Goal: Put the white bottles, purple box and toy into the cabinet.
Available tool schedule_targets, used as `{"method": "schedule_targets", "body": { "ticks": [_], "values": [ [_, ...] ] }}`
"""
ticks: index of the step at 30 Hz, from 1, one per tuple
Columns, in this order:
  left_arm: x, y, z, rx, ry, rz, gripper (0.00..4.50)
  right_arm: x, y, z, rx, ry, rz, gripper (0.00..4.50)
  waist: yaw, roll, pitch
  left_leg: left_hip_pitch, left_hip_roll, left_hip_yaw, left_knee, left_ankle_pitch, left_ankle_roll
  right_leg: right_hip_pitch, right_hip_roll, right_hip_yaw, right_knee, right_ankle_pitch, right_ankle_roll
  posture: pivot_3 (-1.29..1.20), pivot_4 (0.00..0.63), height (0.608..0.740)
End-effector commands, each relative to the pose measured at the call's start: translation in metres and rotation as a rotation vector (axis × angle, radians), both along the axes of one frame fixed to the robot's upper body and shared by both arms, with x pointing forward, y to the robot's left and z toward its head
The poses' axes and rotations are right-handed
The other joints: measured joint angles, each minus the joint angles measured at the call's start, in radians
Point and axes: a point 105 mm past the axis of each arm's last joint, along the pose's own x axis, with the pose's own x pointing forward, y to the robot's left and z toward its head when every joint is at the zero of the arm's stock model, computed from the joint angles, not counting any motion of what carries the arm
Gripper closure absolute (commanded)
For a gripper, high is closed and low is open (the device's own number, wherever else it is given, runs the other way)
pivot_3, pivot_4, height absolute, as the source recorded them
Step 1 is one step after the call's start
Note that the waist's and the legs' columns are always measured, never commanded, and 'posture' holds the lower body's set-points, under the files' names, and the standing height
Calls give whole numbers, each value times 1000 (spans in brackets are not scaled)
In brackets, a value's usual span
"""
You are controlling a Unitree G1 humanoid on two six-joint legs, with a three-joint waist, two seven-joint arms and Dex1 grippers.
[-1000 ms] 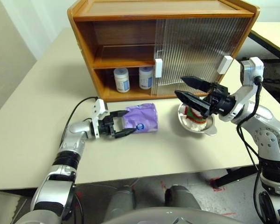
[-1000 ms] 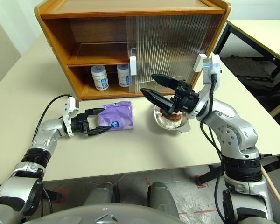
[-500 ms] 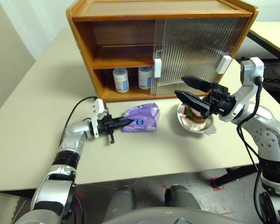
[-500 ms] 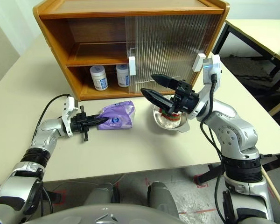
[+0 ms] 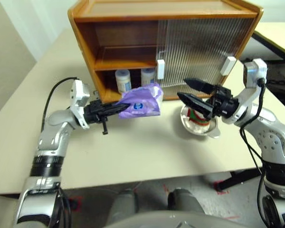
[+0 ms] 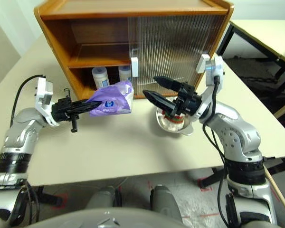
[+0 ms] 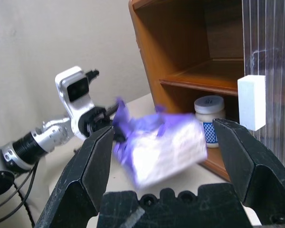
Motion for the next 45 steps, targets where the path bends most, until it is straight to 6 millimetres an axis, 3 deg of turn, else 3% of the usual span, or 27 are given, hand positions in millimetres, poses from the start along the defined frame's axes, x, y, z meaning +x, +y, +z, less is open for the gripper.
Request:
{"method": "schedule_targets", "body": {
  "ticks": [1, 8, 16, 19, 24, 29, 35, 45],
  "values": [
    [11, 4, 14, -71, 33, 132, 4487, -1, 3, 1, -1, -16, 10, 0, 0, 0, 0, 0, 0, 0, 0, 0, 0, 0, 0, 0, 0, 0, 1, 14, 0, 740],
    [38, -5, 51, -271, 69, 368, 4487, -3, 3, -2, -1, -9, 10, 0, 7, -1, 0, 0, -1, 0, 0, 0, 0, 1, 0, 0, 0, 1, 3, 6, 0, 740],
    [43, -18, 83, -345, 73, 420, 4487, -2, 4, -3, 7, -5, 5, 0, 0, -1, 0, 0, -2, 0, 0, 0, 0, 1, 5, 8, -1, 2, 4, 5, 0, 740],
    [44, -18, 86, -338, 71, 432, 4487, -2, 4, -3, 9, -6, 4, 0, 0, -1, 0, 1, -1, 1, 0, 0, 0, 0, 7, 10, -1, 2, 4, 4, 0, 740],
    [67, -8, 88, -404, 117, 652, 4487, -1, 5, -4, 15, -5, 2, 0, 3, -3, 1, 1, -1, 1, 0, 0, 0, 0, 7, 11, -2, 3, 6, 6, 0, 740],
    [76, -20, 88, -407, 119, 728, 4487, -1, 6, -4, 19, -7, 0, 0, 2, -3, 0, 1, -2, 3, 0, 0, 0, 1, 7, 13, -2, 4, 6, -2, 0, 740],
    [79, -31, 70, -371, 171, 805, 4487, -1, 6, -5, 23, -7, -5, 0, 1, -3, 0, 1, -1, 3, 0, 0, 0, 0, 8, 13, -2, 4, 6, -8, 0, 740],
    [99, -29, 71, -359, 157, 1008, 4487, -2, 6, -7, 29, -5, -10, 0, 1, -3, 0, 1, -3, 3, 0, -2, -3, 0, 11, 14, -3, 4, 6, -18, 0, 740]
  ]
}}
